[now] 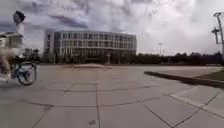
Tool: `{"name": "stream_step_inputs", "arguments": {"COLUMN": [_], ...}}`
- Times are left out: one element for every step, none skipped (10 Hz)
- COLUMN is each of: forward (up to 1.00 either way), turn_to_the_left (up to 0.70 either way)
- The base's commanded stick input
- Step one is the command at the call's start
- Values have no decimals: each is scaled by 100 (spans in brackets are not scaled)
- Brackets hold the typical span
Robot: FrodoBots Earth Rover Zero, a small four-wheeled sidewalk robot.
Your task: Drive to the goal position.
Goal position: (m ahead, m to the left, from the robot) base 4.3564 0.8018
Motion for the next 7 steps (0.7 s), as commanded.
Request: {"name": "stream_step_inputs", "arguments": {"forward": [100, 100, 100, 100, 100, 100, 100], "turn_to_the_left": [-40, -40, -40, 0, 0, 0, 0]}}
